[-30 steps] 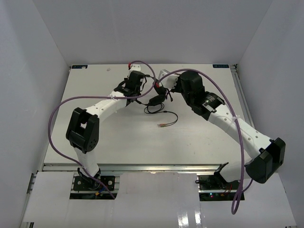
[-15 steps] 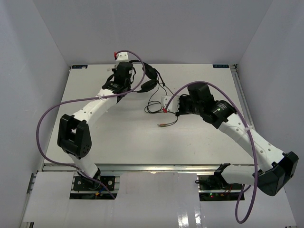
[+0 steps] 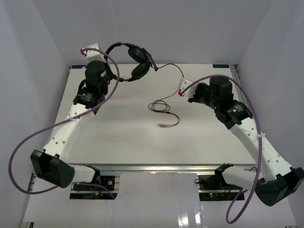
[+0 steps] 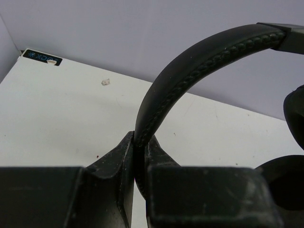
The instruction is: Wrap the headphones
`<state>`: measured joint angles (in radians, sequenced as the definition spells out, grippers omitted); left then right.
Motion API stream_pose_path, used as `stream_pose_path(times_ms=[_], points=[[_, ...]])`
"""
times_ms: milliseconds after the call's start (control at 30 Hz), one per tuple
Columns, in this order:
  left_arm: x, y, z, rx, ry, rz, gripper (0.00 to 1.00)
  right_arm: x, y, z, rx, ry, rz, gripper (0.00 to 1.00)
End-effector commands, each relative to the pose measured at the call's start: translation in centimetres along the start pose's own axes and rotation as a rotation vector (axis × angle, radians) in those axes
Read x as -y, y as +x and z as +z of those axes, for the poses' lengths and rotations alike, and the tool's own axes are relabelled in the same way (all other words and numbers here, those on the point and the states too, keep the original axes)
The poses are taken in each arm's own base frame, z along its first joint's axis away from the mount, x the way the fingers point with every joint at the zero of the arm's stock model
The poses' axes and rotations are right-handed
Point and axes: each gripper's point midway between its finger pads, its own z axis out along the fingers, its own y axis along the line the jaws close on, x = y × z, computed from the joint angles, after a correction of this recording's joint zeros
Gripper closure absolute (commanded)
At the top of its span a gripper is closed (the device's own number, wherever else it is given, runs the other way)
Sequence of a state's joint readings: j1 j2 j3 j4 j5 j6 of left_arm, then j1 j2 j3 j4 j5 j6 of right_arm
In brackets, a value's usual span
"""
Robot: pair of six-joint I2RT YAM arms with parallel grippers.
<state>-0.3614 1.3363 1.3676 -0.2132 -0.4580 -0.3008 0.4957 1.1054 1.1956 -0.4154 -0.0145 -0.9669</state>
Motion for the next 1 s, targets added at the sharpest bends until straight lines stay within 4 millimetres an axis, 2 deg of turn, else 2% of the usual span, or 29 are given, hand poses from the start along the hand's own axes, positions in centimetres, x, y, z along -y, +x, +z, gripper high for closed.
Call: stream_pose_path(times_ms=[0,67,133,233,367,467,633,700,967], points=[[-0.6,-4.6,-1.3,0.155,-0.012,-0.131,1.00,-0.2,-4.5,-1.1,0.189,-0.076,0.036,0.92],[0.0,-5.8,-1.5,0.166,0.030,-0.197,1.00,-0.2,-4.5,-0.9,0.194,-0.076,0.057,0.92],[1.2,-6.1,-1.5,0.132,0.080,-0.259,1.00,-0.6,-4.0,-0.3,0.196,-0.075,0.096,0.92],[3.3,-7.1,-2.7,0.093,0.195,-0.325,1.00,-2.1,-2.9,0.6,0.211,-0.123,0.136,0.92],[4.6,-9.2,-4.8,0.076,0.298,-0.411,1.00,-5.2,-1.9,1.7,0.266,-0.235,0.222,0.92],[5.8,-10.6,-6.6,0.038,0.381,-0.497,1.00,-7.2,-0.8,3.6,0.290,-0.284,0.307,0.92],[8.4,-11.8,-8.3,-0.048,0.527,-0.593,1.00,-6.9,0.4,6.4,0.240,-0.298,0.405,0.92],[9.1,-12.3,-8.8,-0.073,0.567,-0.623,1.00,-6.6,0.2,6.8,0.248,-0.300,0.403,0.92],[12.2,-11.8,-7.5,-0.196,0.688,-0.843,1.00,-6.7,-2.6,7.5,0.348,-0.304,0.354,0.92]])
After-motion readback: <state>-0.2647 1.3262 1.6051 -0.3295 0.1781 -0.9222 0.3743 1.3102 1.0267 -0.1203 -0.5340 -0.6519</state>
